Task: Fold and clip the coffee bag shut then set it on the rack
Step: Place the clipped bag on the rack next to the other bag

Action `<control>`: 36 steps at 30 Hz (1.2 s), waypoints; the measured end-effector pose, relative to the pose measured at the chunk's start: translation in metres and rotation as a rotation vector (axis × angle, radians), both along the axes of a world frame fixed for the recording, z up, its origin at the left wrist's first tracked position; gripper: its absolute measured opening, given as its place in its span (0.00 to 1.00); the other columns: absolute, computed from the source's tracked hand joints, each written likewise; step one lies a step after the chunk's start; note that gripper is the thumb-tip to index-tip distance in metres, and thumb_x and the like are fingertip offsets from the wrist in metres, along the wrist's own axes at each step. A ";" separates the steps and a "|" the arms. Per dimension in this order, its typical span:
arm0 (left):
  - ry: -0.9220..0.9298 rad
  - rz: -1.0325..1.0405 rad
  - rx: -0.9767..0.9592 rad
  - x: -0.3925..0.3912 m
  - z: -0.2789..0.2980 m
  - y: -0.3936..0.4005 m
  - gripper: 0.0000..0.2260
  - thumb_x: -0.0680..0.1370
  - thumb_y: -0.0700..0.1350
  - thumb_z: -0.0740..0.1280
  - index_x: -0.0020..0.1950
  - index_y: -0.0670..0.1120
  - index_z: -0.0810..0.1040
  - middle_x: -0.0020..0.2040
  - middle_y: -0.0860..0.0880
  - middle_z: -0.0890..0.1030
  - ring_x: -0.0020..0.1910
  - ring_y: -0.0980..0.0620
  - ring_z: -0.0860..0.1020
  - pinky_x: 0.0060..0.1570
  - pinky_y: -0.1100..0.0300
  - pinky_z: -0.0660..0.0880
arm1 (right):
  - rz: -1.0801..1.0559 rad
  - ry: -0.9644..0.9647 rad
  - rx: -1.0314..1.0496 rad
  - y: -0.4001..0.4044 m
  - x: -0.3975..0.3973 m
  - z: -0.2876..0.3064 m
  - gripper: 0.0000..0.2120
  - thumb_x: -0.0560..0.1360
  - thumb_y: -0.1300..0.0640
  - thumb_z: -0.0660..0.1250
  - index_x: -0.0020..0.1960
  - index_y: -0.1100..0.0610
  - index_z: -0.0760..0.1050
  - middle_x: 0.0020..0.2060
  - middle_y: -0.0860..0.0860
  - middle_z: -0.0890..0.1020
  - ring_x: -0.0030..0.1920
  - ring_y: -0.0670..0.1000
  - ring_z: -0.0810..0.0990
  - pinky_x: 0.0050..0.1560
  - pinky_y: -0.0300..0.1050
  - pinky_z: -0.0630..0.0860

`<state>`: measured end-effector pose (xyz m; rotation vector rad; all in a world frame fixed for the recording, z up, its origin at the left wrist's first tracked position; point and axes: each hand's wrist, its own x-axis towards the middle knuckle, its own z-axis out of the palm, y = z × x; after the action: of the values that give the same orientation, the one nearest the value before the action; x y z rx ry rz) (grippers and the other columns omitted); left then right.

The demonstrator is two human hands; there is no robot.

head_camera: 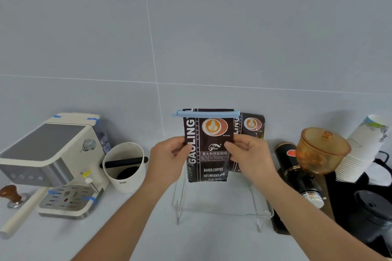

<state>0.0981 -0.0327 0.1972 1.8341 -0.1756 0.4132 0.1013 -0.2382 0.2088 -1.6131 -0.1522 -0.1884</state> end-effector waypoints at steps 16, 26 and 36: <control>0.160 -0.010 -0.038 0.110 -0.057 0.008 0.17 0.76 0.36 0.69 0.44 0.61 0.83 0.41 0.61 0.87 0.44 0.60 0.85 0.45 0.68 0.80 | -0.104 0.147 -0.109 0.015 0.105 -0.063 0.18 0.76 0.63 0.69 0.40 0.39 0.84 0.42 0.46 0.89 0.45 0.48 0.87 0.51 0.56 0.83; 0.214 -0.033 -0.052 0.126 -0.079 0.003 0.15 0.77 0.37 0.68 0.57 0.55 0.82 0.51 0.55 0.86 0.50 0.57 0.83 0.49 0.64 0.80 | -0.145 0.153 -0.196 0.019 0.124 -0.085 0.13 0.75 0.64 0.69 0.57 0.51 0.81 0.47 0.39 0.86 0.49 0.38 0.84 0.57 0.43 0.79; 0.245 -0.034 -0.049 0.145 -0.079 -0.001 0.12 0.77 0.37 0.69 0.58 0.49 0.82 0.48 0.57 0.85 0.49 0.57 0.83 0.39 0.72 0.78 | -0.190 0.206 -0.239 0.018 0.144 -0.086 0.18 0.75 0.62 0.69 0.41 0.37 0.79 0.37 0.33 0.85 0.43 0.36 0.83 0.46 0.35 0.78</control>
<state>0.2429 -0.0333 0.1183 1.8134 -0.0274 0.1656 0.2454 -0.2203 0.1227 -1.8743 0.1433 -0.1537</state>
